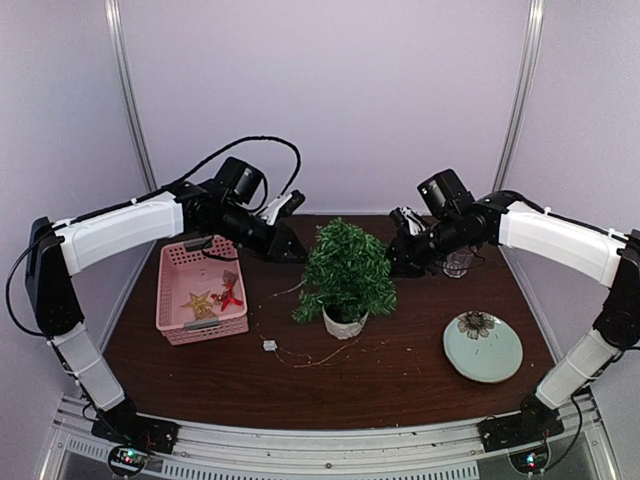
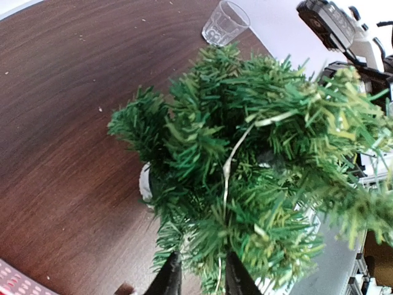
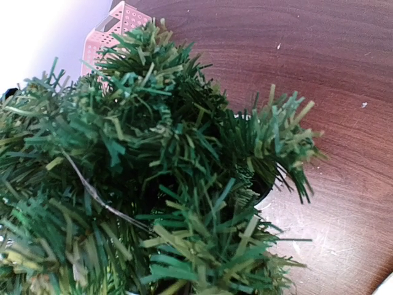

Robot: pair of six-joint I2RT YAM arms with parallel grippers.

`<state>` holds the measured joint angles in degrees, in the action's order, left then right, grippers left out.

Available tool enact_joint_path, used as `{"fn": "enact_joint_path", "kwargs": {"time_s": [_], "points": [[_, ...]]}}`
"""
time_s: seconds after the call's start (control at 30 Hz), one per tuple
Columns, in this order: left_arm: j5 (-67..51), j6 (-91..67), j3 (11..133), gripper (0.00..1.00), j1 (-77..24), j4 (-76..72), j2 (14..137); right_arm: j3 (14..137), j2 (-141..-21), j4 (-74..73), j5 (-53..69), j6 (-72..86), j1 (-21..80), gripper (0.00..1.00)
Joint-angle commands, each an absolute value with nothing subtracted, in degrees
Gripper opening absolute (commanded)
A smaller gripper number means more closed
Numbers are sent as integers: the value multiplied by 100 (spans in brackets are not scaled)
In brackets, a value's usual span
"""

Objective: Decorate the small christmas tree

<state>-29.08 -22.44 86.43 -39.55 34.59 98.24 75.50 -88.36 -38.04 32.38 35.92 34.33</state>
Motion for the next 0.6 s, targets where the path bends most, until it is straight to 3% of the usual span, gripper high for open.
{"fn": "enact_joint_path", "kwargs": {"time_s": [0.0,0.2,0.57], "points": [[-2769,-2222,8496,27,-3759,3405,9329,7716,-8501,-3993,2931,3474,3450,17],[-2731,-2232,8302,42,-3606,3485,9100,7712,-8310,-4124,2827,3434,3445,28],[-2338,-1891,7222,57,-3564,3084,7847,7806,-7946,-4399,2710,3255,3427,56]]}}
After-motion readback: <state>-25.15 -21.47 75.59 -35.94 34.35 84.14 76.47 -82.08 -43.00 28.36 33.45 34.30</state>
